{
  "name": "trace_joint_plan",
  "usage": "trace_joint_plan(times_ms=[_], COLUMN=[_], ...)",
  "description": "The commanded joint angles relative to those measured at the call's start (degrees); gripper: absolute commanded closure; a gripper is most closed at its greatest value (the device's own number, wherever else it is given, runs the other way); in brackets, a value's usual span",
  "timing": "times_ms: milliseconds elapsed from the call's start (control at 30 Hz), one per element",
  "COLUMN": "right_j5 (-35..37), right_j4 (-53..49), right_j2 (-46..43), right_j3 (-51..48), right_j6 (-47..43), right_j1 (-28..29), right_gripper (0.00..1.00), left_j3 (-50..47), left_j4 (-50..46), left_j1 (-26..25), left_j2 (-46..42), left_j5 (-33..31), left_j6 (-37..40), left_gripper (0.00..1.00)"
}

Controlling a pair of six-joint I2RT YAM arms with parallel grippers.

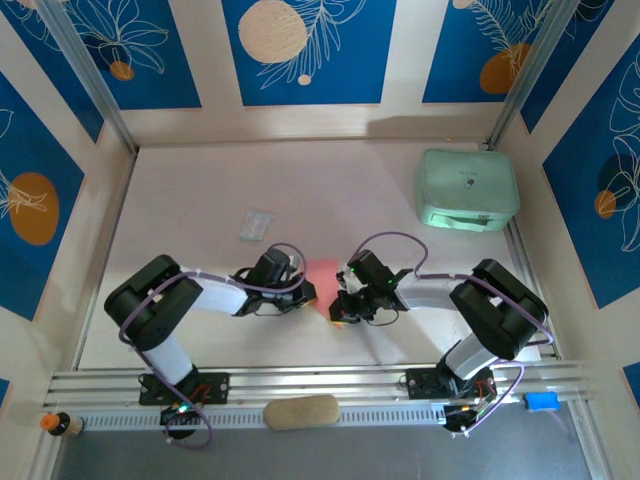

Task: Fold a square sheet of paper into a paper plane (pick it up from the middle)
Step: Third fold the triangle at the center of the table.

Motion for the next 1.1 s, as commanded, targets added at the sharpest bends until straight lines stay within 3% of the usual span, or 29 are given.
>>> trace_joint_plan(times_ms=[0, 533, 900, 1067], right_j5=[3.27, 3.01, 2.9, 2.86], right_j4=[-6.21, -6.02, -5.76, -5.81], right_j2=[2.13, 1.71, 1.23, 1.2], right_j3=[-2.13, -2.41, -2.49, -2.48], right_j6=[0.16, -0.07, -0.13, -0.22], right_j1=[-0.36, -0.71, -0.93, -1.02], right_gripper=[1.0, 1.0, 1.0, 1.0], left_j3=[-0.93, 1.36, 4.01, 5.12], left_j4=[-4.0, -11.8, -15.59, -13.57], left_j1=[2.45, 7.43, 6.83, 3.37], left_j2=[0.88, -2.43, -8.98, -8.58], left_j5=[-0.78, -0.87, -1.19, 0.49], left_j6=[2.99, 7.27, 7.88, 7.63], left_gripper=[0.99, 0.99, 0.97, 0.96])
